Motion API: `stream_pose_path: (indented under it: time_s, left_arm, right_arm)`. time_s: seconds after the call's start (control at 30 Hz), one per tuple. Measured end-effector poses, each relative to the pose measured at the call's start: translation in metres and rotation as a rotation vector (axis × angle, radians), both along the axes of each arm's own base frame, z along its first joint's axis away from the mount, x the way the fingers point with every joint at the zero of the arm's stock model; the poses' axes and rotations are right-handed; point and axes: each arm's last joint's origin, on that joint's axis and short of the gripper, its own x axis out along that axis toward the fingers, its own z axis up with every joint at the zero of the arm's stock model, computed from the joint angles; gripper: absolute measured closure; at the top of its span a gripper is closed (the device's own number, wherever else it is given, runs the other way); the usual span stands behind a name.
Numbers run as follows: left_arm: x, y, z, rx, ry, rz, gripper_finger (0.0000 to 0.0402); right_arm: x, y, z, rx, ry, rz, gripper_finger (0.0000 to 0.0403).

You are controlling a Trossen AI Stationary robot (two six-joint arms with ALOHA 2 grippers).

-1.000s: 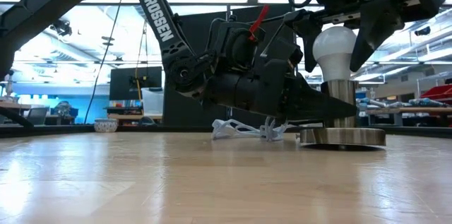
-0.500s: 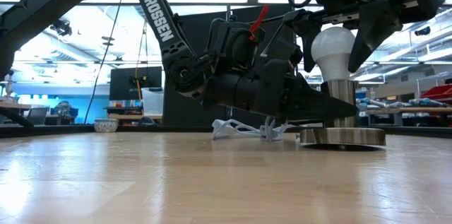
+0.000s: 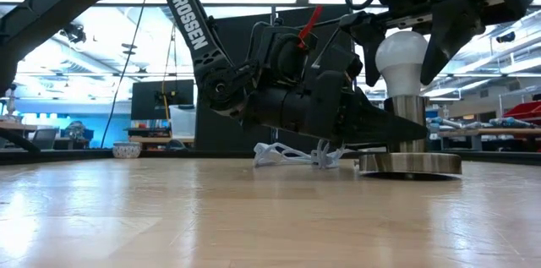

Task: Screw lightbulb
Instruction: Insert the white lightbulb into the lamp socket

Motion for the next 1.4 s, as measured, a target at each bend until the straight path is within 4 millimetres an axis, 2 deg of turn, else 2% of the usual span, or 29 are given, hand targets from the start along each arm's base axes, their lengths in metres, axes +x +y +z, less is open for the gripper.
stream_pose_path:
  time_s: [0.23,0.57,0.83,1.07,1.4]
  left_arm:
    - [0.0000,0.0001,0.0000,-0.002,0.001,0.001,0.0204]
    - [0.0000,0.0000,0.0000,-0.002,0.001,0.001,0.0204]
    - [0.0000,0.0000,0.0000,-0.002,0.001,0.001,0.0204]
    - [0.0003,0.0004,-0.0001,-0.002,0.004,0.030,0.0204]
    - [0.0011,0.0024,-0.0007,-0.002,0.016,0.119,0.0204]
  right_arm:
    - [-0.0008,-0.0005,-0.0004,-0.001,0.010,-0.004,0.0098]
    - [-0.0008,-0.0005,-0.0004,-0.001,0.010,-0.004,0.0147]
    - [-0.0008,-0.0006,-0.0004,-0.001,0.010,-0.013,0.0130]
    - [-0.0012,-0.0009,-0.0005,0.011,0.017,-0.061,0.0147]
    - [-0.0027,-0.0024,-0.0012,0.005,0.032,-0.156,0.0139]
